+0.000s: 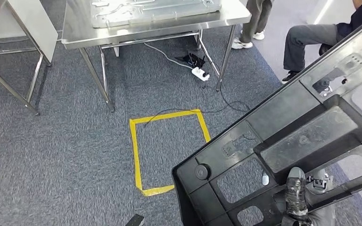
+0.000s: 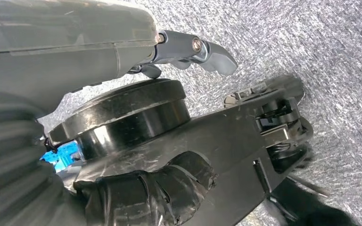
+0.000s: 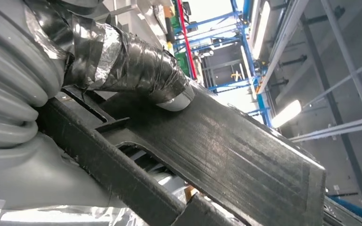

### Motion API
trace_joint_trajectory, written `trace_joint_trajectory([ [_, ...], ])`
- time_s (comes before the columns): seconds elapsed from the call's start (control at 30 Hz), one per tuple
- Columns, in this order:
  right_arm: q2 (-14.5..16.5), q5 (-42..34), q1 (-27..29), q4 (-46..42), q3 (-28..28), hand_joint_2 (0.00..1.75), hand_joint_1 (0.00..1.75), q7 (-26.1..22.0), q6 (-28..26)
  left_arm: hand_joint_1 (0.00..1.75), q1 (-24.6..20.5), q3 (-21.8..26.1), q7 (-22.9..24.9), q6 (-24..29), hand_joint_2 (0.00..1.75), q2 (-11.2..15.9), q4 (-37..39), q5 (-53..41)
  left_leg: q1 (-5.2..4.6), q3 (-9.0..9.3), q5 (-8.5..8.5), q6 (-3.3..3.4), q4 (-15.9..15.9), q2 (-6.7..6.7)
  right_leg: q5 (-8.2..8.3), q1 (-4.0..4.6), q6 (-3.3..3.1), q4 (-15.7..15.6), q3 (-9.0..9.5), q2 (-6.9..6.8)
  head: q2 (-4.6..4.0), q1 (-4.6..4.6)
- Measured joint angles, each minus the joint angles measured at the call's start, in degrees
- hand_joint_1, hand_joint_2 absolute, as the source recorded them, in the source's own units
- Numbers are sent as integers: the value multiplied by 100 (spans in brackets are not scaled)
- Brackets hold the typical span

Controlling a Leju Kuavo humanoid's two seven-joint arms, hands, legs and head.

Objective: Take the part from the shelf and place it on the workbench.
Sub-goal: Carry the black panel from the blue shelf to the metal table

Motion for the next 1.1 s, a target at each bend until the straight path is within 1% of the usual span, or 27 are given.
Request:
trace_joint_trajectory([
  [0.03,0,5,3,0,-3,175,175,0,0,0,4,0,1,0,175,0,0,0,2,61,-46,-6,0,-9,105,-9,13,-81,-62,0,0,1],
  [0.07,0,10,3,0,-5,175,175,0,0,0,6,0,2,0,175,-1,0,0,5,135,-98,-18,1,-18,323,-19,21,-340,-29,0,0,2],
  [0.1,0,15,4,1,-6,175,175,0,0,0,7,0,3,0,175,-1,0,0,9,197,-157,-38,1,-26,628,-28,22,-718,63,0,0,4],
  [0.13,0,19,5,3,-7,175,175,0,0,0,5,0,3,0,175,-1,0,0,6,264,-220,-67,11,-32,841,-24,7,-1054,148,-1,0,9],
  [0.2,0,23,11,5,-10,175,175,0,0,0,-4,0,5,1,175,-1,0,0,-4,316,-315,-144,19,-39,1029,3,-74,-1405,242,1,0,17],
  [0.23,0,24,16,5,-12,175,175,1,0,0,-7,0,6,2,175,1,0,0,-11,348,-336,-181,32,-40,992,16,-127,-1416,248,3,0,20],
  [0.3,2,23,25,1,-14,175,175,2,1,0,-10,0,7,4,175,1,0,1,-3,390,-386,-242,62,-30,1012,12,-220,-1435,326,13,0,14],
  [0.33,5,22,23,-1,-14,175,175,2,1,0,-15,0,7,8,175,1,0,2,4,366,-420,-267,163,-20,986,6,-257,-1444,374,12,0,14],
  [0.37,9,16,21,-3,-14,175,175,1,2,0,-23,0,7,12,175,1,0,2,11,267,-472,-292,354,-9,962,3,-289,-1451,428,8,0,10],
  [0.4,15,-5,20,-4,-14,175,175,-3,2,0,-28,0,7,16,175,1,0,2,19,71,-550,-314,675,2,928,4,-314,-1458,474,2,0,8],
  [0.47,19,-85,19,-4,-14,175,175,-35,3,0,-28,0,7,19,175,0,0,1,25,-435,-786,-341,1370,12,843,12,-338,-1459,560,-4,0,4],
  [0.5,20,-129,22,-4,-14,175,175,-73,3,0,-23,0,8,20,175,1,0,1,27,-645,-897,-343,1576,15,791,17,-341,-1459,619,-1,0,6],
  [0.53,21,-157,24,-4,-14,175,175,-118,4,0,-19,0,12,20,175,1,0,0,27,-761,-925,-335,1590,17,735,22,-341,-1459,691,3,0,4],
  [0.57,21,-166,26,-4,-15,175,175,-158,4,0,-16,0,18,20,175,2,0,0,26,-796,-840,-318,1442,18,674,25,-338,-1459,776,7,0,4],
  [0.6,22,-140,26,-4,-19,175,175,-172,4,0,-13,0,26,21,175,2,0,1,20,-763,-593,-285,1137,21,606,28,-332,-1461,867,8,0,6],
  [0.63,23,-89,25,-4,-24,175,175,-157,4,0,-1,0,34,22,175,3,1,2,5,-714,-248,-250,809,25,541,30,-319,-1464,942,8,0,13],
  [0.7,26,46,29,3,-38,175,175,-71,3,0,18,0,40,30,175,10,2,4,-49,-653,147,-187,384,26,431,35,-263,-1483,1047,24,0,25],
  [0.73,28,114,30,8,-46,175,175,-11,3,0,29,0,42,33,175,14,2,8,-63,-645,212,-162,313,15,407,38,-230,-1469,1083,31,0,33],
  [0.77,30,181,36,10,-52,175,175,48,4,0,33,0,44,36,175,18,3,11,-72,-609,171,-138,285,1,414,45,-197,-1455,1117,38,0,34],
  [0.8,31,248,34,12,-58,175,175,110,4,0,38,-1,46,37,175,19,3,15,-61,-526,211,-107,225,-20,423,45,-170,-1406,1126,29,0,31],
  [0.83,31,309,36,12,-64,175,175,166,3,0,40,-1,49,39,175,19,3,19,-48,-443,220,-80,176,-33,446,43,-152,-1281,1114,26,0,35],
  [0.9,31,382,33,13,-75,175,175,223,2,0,30,-2,51,45,175,17,2,20,-34,-291,172,-28,128,-63,379,39,-118,-822,880,21,0,47],
  [0.97,31,402,35,13,-86,175,175,240,2,0,27,-2,52,49,175,17,2,21,-31,-218,96,0,124,-111,94,42,-82,-203,430,21,0,69],
  [1.0,31,408,38,13,-89,175,175,250,2,0,33,-2,54,49,175,16,2,22,-29,-175,52,4,125,-146,-63,40,-63,-3,222,21,0,73],
  [1.03,31,414,40,14,-91,175,175,265,2,0,42,-2,55,49,175,16,2,23,-26,-118,1,2,125,-190,-152,37,-47,56,80,22,0,72],
  [1.07,31,421,41,14,-92,175,175,283,2,0,51,-2,57,48,175,16,2,24,-23,-47,-53,-4,125,-239,-114,31,-36,-57,26,26,0,73],
  [1.1,31,428,43,15,-94,175,175,301,2,0,55,-2,57,48,175,15,2,28,-18,36,-111,-16,125,-294,66,23,-28,-317,45,43,0,73],
])
